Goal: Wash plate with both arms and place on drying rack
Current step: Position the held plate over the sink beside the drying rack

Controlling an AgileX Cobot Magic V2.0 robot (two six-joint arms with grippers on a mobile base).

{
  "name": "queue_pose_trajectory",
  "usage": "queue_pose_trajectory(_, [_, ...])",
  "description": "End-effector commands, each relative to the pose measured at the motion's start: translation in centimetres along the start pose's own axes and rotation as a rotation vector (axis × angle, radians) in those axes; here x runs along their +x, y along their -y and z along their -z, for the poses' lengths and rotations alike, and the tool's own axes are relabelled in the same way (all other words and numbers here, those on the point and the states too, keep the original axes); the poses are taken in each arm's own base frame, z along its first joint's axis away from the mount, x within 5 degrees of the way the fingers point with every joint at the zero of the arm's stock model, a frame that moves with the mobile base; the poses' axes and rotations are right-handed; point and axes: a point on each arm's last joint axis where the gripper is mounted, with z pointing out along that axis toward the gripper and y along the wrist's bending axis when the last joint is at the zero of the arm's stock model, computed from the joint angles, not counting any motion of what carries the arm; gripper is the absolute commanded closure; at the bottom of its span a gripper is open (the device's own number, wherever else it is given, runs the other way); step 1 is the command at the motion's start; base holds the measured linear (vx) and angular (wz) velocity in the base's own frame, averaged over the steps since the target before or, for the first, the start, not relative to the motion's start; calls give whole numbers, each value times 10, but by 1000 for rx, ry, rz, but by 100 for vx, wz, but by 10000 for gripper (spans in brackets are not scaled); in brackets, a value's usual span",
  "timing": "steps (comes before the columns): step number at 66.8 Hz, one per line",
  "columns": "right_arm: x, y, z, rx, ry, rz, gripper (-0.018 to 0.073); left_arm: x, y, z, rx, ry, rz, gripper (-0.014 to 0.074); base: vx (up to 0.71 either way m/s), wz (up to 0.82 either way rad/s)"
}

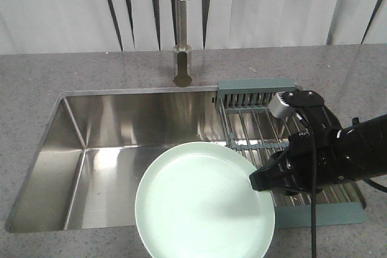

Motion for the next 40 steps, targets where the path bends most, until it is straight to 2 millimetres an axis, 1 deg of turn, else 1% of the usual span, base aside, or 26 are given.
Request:
queue_pose_trajectory(1, [-9, -8, 11, -17, 77, 9, 561, -17, 1, 3, 14, 116, 9, 603, 6, 6])
queue_pose_trajectory(40, [-9, -8, 11, -17, 77, 9, 561, -17, 1, 3, 14, 116, 9, 603, 5, 2])
